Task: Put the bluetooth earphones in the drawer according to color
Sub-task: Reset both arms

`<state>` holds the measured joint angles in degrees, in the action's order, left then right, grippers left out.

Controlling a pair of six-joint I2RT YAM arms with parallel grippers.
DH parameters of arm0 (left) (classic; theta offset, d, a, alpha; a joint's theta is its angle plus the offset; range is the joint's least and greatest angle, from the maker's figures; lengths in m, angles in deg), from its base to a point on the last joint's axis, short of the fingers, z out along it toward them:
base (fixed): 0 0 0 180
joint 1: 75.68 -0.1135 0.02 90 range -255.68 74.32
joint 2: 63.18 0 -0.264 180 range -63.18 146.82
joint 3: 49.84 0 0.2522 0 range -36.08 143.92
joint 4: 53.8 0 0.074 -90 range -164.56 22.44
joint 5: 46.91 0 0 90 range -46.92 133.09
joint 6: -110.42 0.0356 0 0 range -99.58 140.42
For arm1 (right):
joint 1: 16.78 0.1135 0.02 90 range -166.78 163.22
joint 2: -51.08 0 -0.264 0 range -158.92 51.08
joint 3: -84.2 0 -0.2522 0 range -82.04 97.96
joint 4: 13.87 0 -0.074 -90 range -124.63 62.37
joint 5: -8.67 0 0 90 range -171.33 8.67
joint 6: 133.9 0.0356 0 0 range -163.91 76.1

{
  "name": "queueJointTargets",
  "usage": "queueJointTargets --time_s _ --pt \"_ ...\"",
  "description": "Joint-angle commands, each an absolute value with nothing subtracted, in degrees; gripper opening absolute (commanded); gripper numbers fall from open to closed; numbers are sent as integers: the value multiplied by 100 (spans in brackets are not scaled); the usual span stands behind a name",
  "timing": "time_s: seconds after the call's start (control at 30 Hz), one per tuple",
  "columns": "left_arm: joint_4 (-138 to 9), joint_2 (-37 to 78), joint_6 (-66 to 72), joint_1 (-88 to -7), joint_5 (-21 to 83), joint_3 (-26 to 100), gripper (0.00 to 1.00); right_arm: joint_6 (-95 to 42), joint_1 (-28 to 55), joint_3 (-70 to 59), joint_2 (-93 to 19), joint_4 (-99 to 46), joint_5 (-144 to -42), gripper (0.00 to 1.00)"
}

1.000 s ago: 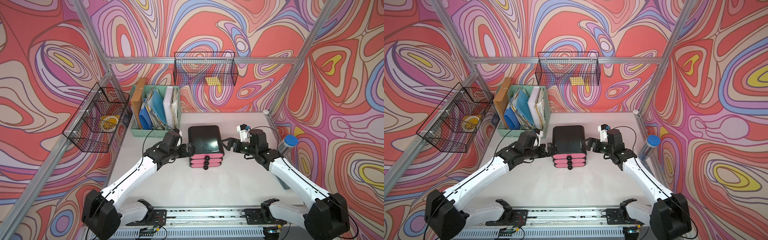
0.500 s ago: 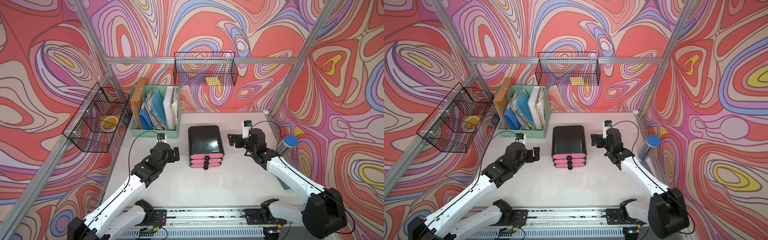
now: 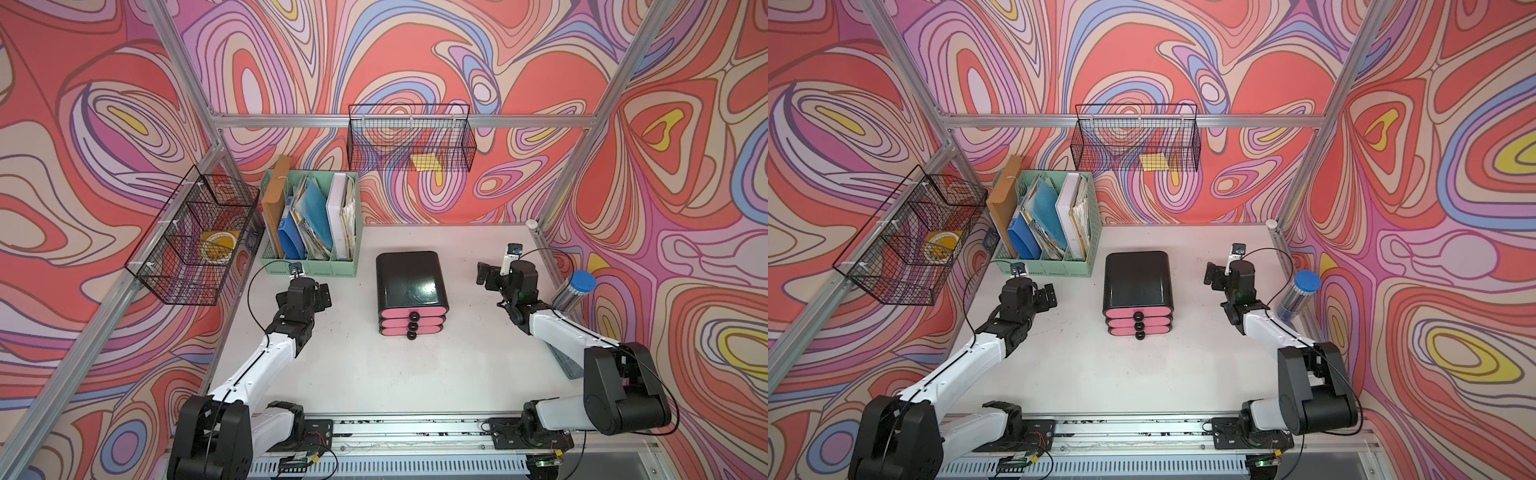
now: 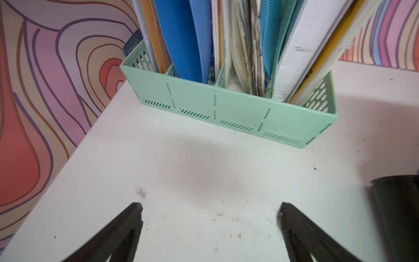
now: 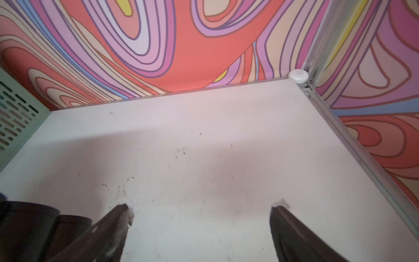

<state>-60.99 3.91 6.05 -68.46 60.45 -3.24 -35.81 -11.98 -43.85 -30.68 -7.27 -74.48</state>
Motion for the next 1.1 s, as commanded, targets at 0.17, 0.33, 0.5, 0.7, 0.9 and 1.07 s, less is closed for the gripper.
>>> queueJointTargets --time_s 0.17,0.33,0.5,0.7,0.9,1.07 --pt "-3572 1453 1426 -7287 5670 -1100 99 -4182 -1449 -4995 -3403 1217 -7504 98" --pt "-3141 1845 1711 -7295 5772 -998 99 -4292 -1493 -5224 -3439 1142 -7300 98" --pt "-2086 2174 1892 -7287 5393 -1385 99 -4340 -1528 -5856 -3644 2468 -7584 98" --pt "-1429 2464 1976 -7295 5190 -1605 99 -4426 -1542 -5611 -4599 2844 -7914 98" --pt "-1729 2440 1994 -7295 5100 -1485 99 -4293 -1634 -5513 -4620 2673 -7799 98" --pt "-1750 2439 2032 -7295 5064 -1466 99 -4294 -1631 -5509 -4604 2628 -7803 98"
